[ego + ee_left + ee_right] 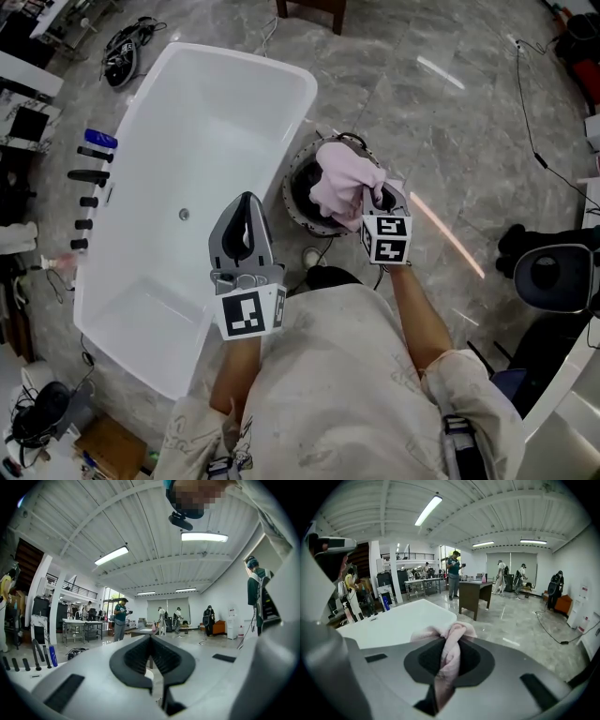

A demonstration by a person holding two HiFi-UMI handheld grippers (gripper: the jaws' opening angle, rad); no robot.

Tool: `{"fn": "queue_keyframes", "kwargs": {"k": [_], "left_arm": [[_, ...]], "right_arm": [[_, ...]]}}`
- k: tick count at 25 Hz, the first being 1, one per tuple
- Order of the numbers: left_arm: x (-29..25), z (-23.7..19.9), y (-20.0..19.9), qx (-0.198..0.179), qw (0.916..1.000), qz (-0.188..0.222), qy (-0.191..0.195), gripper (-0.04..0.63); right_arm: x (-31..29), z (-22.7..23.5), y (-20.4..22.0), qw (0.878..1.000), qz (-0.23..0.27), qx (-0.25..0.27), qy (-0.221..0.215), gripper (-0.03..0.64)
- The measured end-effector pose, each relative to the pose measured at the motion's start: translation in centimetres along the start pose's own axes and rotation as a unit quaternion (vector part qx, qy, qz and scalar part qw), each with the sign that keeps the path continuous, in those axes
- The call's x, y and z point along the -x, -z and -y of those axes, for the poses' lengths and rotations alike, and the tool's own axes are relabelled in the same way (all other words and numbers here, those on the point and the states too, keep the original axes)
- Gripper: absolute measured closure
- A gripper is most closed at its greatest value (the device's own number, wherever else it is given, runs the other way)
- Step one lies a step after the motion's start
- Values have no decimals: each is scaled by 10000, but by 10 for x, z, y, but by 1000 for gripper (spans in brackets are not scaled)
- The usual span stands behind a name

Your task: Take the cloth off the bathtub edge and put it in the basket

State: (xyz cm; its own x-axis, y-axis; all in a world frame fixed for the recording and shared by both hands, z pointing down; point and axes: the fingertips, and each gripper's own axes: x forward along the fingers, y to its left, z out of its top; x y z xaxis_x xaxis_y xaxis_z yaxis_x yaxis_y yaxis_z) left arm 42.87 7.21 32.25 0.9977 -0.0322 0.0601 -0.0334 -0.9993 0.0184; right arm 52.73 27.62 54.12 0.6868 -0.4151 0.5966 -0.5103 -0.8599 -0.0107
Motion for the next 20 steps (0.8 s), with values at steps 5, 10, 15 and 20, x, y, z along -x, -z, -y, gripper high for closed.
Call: {"fn": "queue_keyframes", "kwargs": {"k": [5, 10, 15, 20], "left_arm": [[2, -1, 2, -50, 10000, -14, -81, 594], [5, -6, 1, -85, 9997, -9, -219, 594], [11, -7, 1, -141, 9992, -18, -361, 594], [15, -10, 6, -157, 9988, -66, -459, 594]], "right_arm": [[-33, -1, 41, 9986, -502, -74, -126, 591], [-62, -5, 78, 9944, -1030, -140, -208, 591], [-75, -6, 110, 9888, -1470, -85, -238, 592], [-93, -8, 140, 9818, -1875, -105, -274, 592]]}}
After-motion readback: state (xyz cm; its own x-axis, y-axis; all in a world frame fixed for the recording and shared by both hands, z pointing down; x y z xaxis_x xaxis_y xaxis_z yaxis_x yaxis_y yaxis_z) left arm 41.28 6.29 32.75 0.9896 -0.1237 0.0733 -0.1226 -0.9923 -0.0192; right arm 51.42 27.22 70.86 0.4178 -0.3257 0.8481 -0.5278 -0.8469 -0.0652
